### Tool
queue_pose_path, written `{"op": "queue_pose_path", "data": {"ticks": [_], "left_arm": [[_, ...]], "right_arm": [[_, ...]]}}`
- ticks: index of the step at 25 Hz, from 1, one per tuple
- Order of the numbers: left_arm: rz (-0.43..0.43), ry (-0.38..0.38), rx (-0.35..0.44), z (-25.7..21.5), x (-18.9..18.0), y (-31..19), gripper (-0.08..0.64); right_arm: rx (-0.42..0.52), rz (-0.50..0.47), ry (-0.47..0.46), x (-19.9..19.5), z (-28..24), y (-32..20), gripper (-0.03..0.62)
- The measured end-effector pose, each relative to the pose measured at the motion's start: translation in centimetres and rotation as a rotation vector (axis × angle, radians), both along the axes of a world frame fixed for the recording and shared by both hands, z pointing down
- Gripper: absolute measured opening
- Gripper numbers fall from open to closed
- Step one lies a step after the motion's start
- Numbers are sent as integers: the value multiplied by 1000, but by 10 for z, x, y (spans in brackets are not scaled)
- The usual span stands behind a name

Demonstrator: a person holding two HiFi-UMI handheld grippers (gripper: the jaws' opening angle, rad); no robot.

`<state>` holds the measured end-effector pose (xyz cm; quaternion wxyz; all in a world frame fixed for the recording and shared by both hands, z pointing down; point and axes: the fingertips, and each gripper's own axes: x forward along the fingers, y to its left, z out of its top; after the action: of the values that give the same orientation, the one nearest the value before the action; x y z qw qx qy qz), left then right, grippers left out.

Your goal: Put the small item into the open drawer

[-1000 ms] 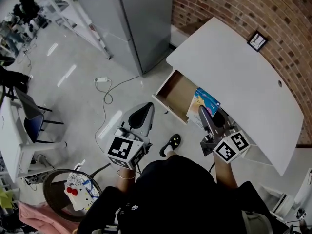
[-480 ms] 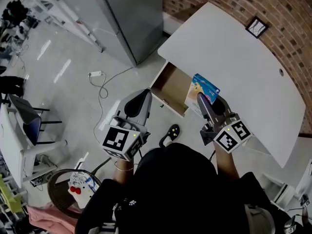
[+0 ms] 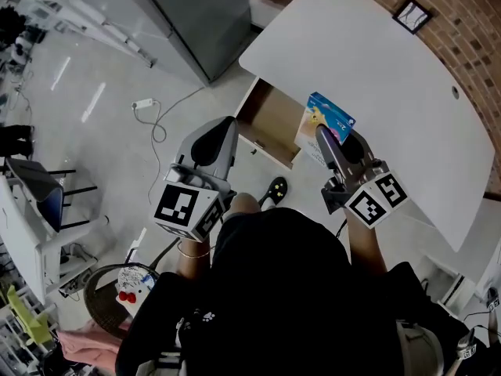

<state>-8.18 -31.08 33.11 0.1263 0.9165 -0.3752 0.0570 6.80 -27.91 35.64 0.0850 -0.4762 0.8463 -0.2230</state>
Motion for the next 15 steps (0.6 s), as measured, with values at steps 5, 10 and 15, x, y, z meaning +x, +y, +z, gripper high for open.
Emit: {"op": "queue_pose_path", "data": {"ticks": [5,10,15], "left_arm": [[-11,-1,-32,11,-14,-7,-3],[12,-13,-35,12,-18,-17,-2],[48,-31,-41,13,-23,-29,-2]], "right_arm": [[-35,-13,11,-12,13,-5,83],[-55,-7,22,-16,18,-8,83],[-66,19,33,-20,25,-14,83]]}}
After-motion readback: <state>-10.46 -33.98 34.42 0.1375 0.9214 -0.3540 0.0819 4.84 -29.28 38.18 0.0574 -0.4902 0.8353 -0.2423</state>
